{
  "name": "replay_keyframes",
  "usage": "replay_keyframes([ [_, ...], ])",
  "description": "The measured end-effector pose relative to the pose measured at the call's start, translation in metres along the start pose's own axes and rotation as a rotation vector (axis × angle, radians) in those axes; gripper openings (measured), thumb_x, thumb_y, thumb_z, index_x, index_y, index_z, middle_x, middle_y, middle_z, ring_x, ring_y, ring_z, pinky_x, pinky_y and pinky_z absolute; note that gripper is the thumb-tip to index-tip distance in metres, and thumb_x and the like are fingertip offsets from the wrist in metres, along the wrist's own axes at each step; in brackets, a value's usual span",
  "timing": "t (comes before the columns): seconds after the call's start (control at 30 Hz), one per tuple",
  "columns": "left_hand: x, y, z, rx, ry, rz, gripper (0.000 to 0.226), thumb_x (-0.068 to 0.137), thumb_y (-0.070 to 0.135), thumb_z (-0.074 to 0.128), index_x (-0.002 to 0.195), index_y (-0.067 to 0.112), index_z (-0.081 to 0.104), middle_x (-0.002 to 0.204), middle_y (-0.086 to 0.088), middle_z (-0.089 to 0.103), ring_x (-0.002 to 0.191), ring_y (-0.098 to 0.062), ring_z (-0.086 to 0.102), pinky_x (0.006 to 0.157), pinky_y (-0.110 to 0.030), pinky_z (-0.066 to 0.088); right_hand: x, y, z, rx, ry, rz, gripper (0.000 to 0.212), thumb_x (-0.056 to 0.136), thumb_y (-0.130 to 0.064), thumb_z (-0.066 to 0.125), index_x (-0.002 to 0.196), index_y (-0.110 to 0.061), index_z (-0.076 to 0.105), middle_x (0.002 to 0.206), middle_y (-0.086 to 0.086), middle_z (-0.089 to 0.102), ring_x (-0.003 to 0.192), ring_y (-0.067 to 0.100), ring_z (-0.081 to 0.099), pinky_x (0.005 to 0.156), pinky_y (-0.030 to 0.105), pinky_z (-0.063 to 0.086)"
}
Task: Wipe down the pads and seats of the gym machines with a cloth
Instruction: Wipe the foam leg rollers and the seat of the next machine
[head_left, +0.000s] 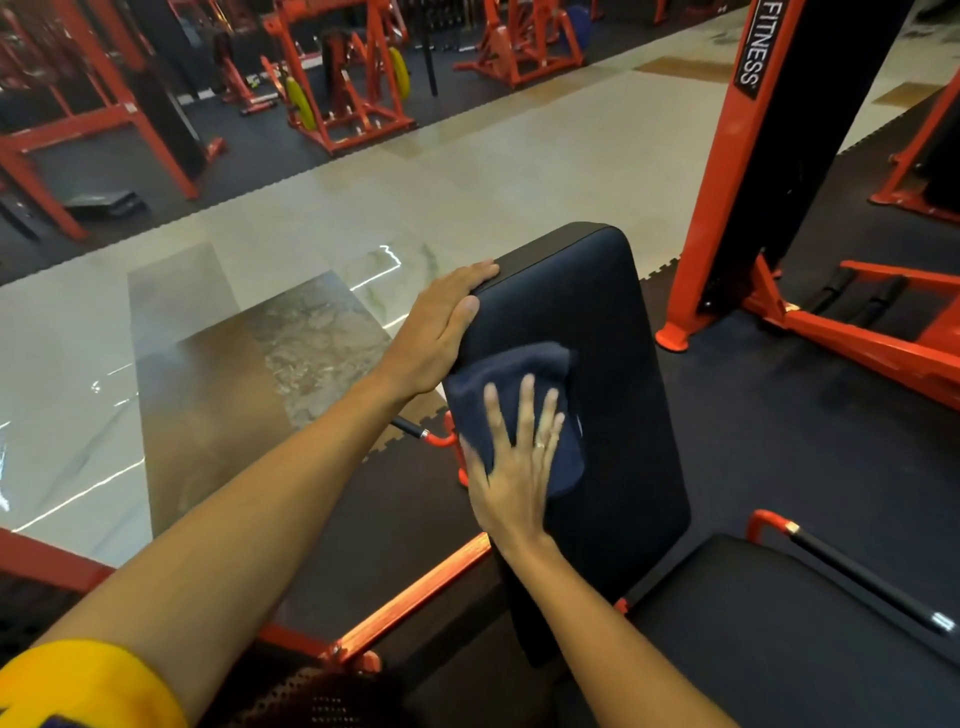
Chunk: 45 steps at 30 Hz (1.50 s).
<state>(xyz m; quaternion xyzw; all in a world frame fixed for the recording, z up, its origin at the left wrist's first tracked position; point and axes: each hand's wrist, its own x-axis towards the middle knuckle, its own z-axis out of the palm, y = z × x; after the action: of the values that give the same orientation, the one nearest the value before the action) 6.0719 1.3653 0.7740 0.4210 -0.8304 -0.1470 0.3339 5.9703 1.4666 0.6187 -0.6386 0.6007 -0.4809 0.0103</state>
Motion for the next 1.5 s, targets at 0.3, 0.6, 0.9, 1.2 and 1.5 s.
replay_keyframes([
  [0.3,0.003,0.005,-0.004,0.073,-0.01,0.046,0.041,0.109,0.018,0.035,0.149,0.016,0.045,0.152,0.001,0.046,0.135,0.004,0.035,0.117,-0.019,0.024,0.031,-0.002,0.008,-0.175,0.09,-0.446,0.058,0.093,-0.018,0.066,0.149,-0.027,0.053,0.163,0.009,0.028,0.152,0.045,0.019,0.123,0.064,0.015],
  [0.6,0.002,0.012,-0.011,0.387,-0.033,0.165,0.042,0.109,0.021,0.036,0.149,0.01,0.041,0.15,-0.008,0.047,0.137,-0.019,0.042,0.116,-0.025,0.032,-0.003,0.033,0.012,-0.243,-0.028,-0.548,0.063,0.085,-0.015,0.063,0.146,-0.027,0.056,0.162,0.007,0.029,0.153,0.041,0.015,0.125,0.061,0.011],
  [0.9,0.012,0.007,-0.008,0.75,-0.072,0.469,0.051,0.1,0.003,0.042,0.151,-0.001,0.04,0.157,-0.019,0.039,0.148,-0.032,0.034,0.124,-0.043,0.024,0.076,0.068,-0.018,0.111,0.139,0.151,0.064,0.103,-0.047,0.047,0.16,-0.024,0.031,0.17,0.012,0.014,0.158,0.032,0.005,0.127,0.053,0.007],
  [1.2,0.018,0.03,0.02,1.016,-0.139,0.497,0.059,0.097,0.013,0.035,0.155,-0.001,0.03,0.162,-0.021,0.027,0.153,-0.033,0.022,0.126,-0.047,0.018,0.066,0.077,-0.012,0.299,0.171,0.674,0.068,0.1,-0.061,0.025,0.161,-0.034,0.013,0.171,-0.004,0.001,0.158,0.025,-0.003,0.127,0.054,0.002],
  [1.5,0.046,0.038,0.048,1.225,-0.312,0.597,0.074,0.106,0.05,0.011,0.16,0.0,0.002,0.167,-0.021,-0.002,0.156,-0.031,-0.003,0.126,-0.046,0.007,0.126,0.119,-0.039,0.193,0.126,0.452,0.074,0.099,-0.065,0.044,0.162,-0.037,0.016,0.172,-0.003,0.01,0.158,0.025,0.001,0.126,0.042,-0.003],
])
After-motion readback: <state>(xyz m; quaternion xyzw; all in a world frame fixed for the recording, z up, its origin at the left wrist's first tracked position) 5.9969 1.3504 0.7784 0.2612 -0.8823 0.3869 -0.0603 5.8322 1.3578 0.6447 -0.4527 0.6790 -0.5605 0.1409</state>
